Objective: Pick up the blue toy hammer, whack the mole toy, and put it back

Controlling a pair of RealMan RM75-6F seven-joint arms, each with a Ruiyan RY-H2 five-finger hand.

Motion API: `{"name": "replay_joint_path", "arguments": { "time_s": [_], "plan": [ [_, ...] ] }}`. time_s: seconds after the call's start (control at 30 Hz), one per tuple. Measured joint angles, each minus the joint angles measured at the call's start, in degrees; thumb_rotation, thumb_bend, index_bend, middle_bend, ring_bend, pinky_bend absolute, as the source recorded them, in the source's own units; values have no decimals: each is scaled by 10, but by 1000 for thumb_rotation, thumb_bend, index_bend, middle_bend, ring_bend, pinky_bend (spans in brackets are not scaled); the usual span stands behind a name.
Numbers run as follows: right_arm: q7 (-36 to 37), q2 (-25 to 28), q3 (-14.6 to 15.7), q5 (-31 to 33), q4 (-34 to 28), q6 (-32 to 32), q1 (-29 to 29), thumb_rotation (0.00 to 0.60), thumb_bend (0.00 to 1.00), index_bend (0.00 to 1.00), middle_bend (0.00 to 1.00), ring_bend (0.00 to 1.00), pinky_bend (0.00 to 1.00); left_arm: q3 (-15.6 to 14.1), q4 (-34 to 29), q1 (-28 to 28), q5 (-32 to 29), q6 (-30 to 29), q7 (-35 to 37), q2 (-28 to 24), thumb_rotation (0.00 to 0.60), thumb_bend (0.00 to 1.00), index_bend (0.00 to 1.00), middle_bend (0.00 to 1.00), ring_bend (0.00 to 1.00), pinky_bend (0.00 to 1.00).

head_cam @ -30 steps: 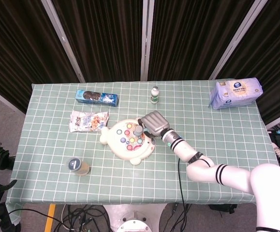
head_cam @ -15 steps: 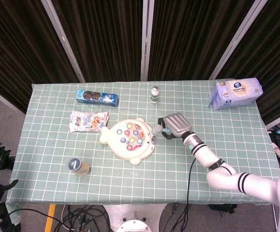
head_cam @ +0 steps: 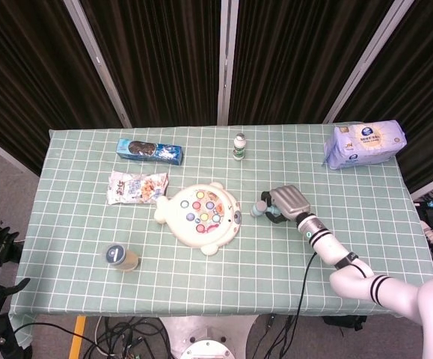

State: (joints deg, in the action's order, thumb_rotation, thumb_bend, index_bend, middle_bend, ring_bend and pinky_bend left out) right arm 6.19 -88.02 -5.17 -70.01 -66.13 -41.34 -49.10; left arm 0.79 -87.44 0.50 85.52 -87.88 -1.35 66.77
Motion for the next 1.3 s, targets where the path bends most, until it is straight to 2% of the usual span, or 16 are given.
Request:
{"name": "replay_joint_path", "arguments": {
  "time_s": [0.1,0.2,0.5,0.77,0.93,1.03,1.13,1.3],
  "plan": [
    [11,-6,1,-12,10,0,4,600,425,482,479,364,452,0,0,0,-1,2,0,0,600,0,146,88,0,0],
    [19,-7,1,-21,12,-1,8,600,396,424,443,327,429,0,1,-1,-1,2,1,0,600,0,146,88,0,0],
    [25,-2,1,-35,6,-1,18,600,360,366,398,260,392,0,4,-2,-1,4,3,1,600,0,146,88,0,0],
    [22,4,-2,-39,-3,-2,24,600,222,302,356,218,358,0,5,-2,0,3,4,2,600,0,146,88,0,0],
    [15,11,-4,-40,-11,-12,30,600,141,214,291,172,310,1,6,-2,0,1,5,1,600,0,145,88,0,0],
    [6,24,-5,-42,-29,-37,42,600,116,163,242,129,262,2,8,-2,0,0,7,2,600,0,145,88,0,0],
    [-17,45,-5,-41,-59,-81,64,600,191,143,215,119,252,3,13,-3,3,-2,8,6,600,0,145,88,0,0],
    [-83,102,0,-41,-139,-196,127,600,235,123,192,89,207,6,27,-5,7,-7,12,18,600,0,145,88,0,0]
  ]
}}
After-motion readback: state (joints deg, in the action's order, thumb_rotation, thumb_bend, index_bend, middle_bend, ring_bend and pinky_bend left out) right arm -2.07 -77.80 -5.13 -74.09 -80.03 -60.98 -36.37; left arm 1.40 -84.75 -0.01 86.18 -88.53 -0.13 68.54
